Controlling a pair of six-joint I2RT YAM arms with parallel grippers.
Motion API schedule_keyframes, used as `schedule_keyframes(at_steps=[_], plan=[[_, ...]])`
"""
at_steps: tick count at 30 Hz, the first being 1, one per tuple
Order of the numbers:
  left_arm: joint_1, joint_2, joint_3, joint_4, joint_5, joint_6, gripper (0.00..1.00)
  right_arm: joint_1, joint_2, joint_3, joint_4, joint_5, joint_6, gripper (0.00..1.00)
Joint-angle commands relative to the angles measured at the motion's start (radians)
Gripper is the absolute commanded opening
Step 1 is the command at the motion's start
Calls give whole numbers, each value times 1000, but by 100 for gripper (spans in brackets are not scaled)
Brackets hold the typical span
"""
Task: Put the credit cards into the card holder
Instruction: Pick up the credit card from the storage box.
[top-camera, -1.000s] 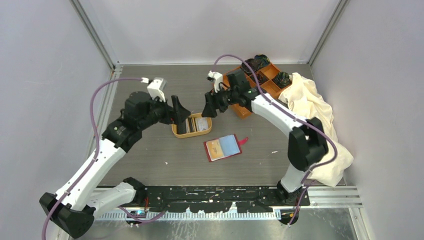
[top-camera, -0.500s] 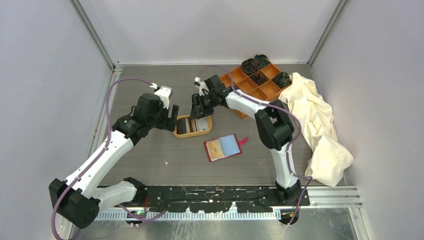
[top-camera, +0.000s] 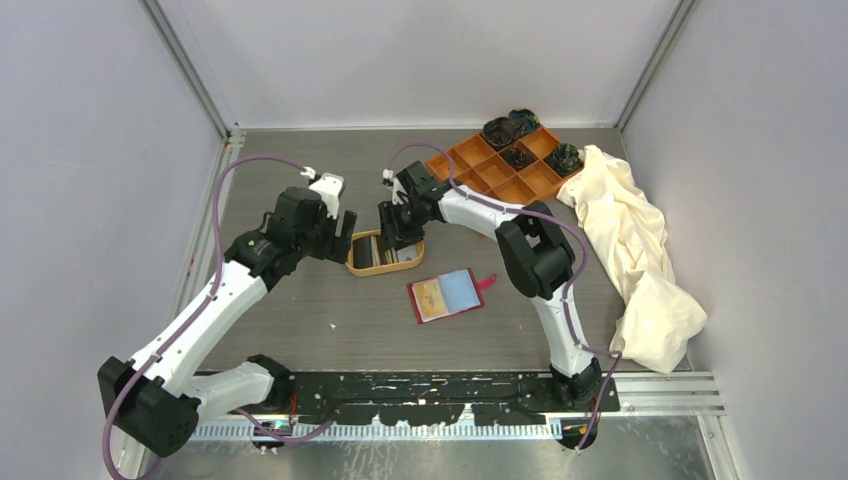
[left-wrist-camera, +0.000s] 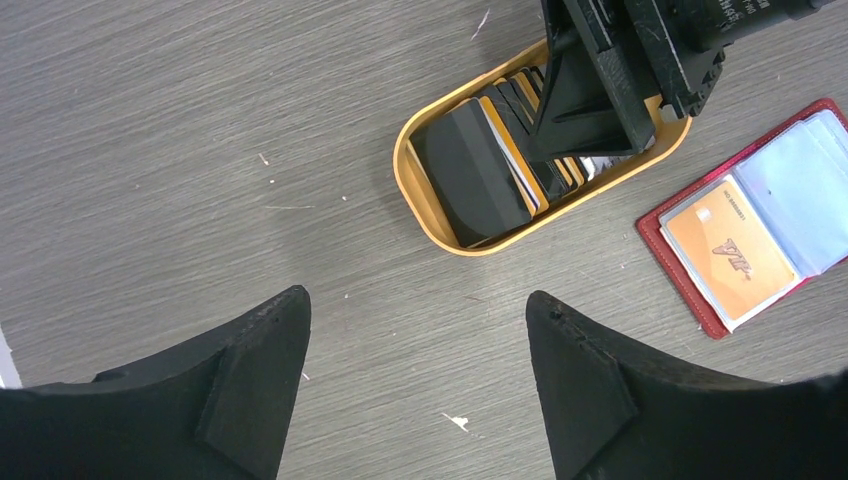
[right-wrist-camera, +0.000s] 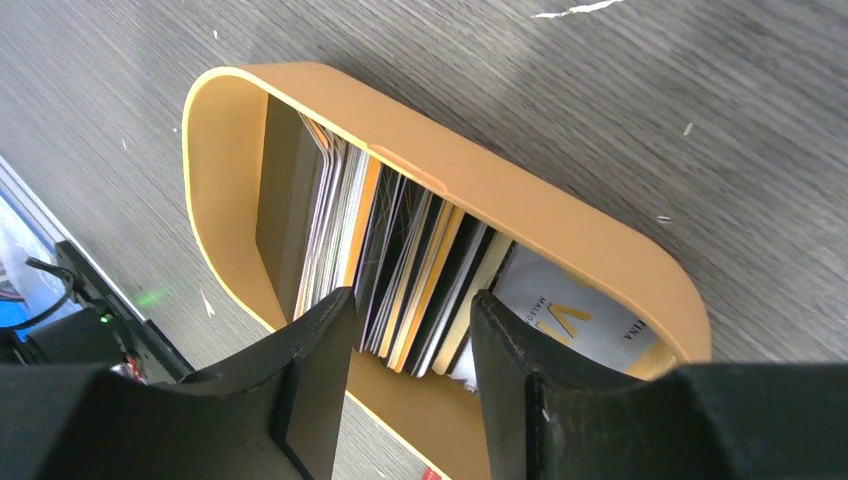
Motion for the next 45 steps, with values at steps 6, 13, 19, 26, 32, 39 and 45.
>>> schedule_keyframes(at_steps=[6,13,19,26,32,39,45], plan=[[10,14,5,5,-2,15,77,8,26,33,50,-64,66,52],[11,18,5,3,2,17,76,1,15,1,132,-195,138,50],[11,16,6,2,2,18,75,-20,0,-30,220,-280,216,46],[12,16,4,0,0,20,75,-21,10,-55,308,-343,290,44],[13,19,4,0,0,20,75,-22,52,-33,288,-327,297,45],[14,22,4,1,3,21,74,-21,91,-7,262,-316,287,48],[14,21,5,1,5,22,75,-24,93,-7,272,-339,294,48]])
